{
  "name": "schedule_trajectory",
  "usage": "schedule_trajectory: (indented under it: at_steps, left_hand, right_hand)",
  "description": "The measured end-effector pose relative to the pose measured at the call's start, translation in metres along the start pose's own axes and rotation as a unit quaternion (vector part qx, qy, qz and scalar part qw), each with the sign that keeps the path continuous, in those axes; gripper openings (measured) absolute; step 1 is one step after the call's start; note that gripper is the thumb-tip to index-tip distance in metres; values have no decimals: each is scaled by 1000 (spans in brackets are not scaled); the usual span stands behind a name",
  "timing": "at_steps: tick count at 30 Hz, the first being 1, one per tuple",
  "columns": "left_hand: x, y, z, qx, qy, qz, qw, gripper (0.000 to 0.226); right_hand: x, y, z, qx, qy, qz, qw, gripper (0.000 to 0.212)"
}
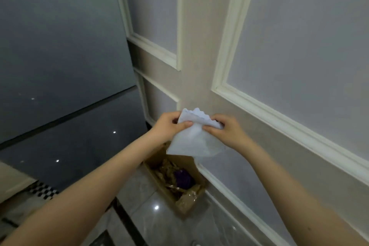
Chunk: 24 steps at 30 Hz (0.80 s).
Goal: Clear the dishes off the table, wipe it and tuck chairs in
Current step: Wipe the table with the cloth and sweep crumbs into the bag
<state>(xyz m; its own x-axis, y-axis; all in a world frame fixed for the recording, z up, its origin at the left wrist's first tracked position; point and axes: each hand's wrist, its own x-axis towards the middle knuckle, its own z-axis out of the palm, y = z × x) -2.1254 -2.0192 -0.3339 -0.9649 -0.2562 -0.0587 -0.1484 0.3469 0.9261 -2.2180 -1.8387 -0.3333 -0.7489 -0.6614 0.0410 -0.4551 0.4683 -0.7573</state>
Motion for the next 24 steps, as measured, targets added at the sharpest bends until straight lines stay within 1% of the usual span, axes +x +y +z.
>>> schedule_trajectory:
  at_steps: [2, 4, 6, 8, 11, 14, 18, 21, 24]
  left_hand:
    - [-7, -4, -24, -1, 48, -9, 999, 12]
    - [-17, -8, -46, 6, 105, -28, 994, 17]
    - [-26, -12, -61, 9, 155, -56, 986, 20]
    - [-41, -16, -75, 10, 199, -81, 977, 21]
    - [-68, -26, -91, -8, 261, -111, 959, 16]
    - [-103, -38, -106, -27, 335, -132, 933, 10]
    - [-157, -55, -133, -30, 421, -153, 893, 15]
    - [-192, -63, -159, -10, 482, -162, 861, 15]
    - [-229, -71, -194, 13, 543, -156, 825, 10]
  right_hand:
    - [28, -12, 15, 5, -27, -37, 999, 10]
    - [54, -25, 31, 18, -64, -71, 995, 6]
    - [72, -37, 44, 20, -83, -99, 991, 17]
    - [86, -54, 58, 18, -115, -128, 985, 20]
    - [98, -78, 80, 38, -175, -171, 969, 13]
    - [103, -105, 113, 57, -234, -216, 946, 13]
    - [99, -151, 167, 60, -307, -260, 914, 12]
    - [94, -191, 202, 68, -358, -281, 888, 12]
    - [88, -239, 242, 67, -389, -306, 866, 10]
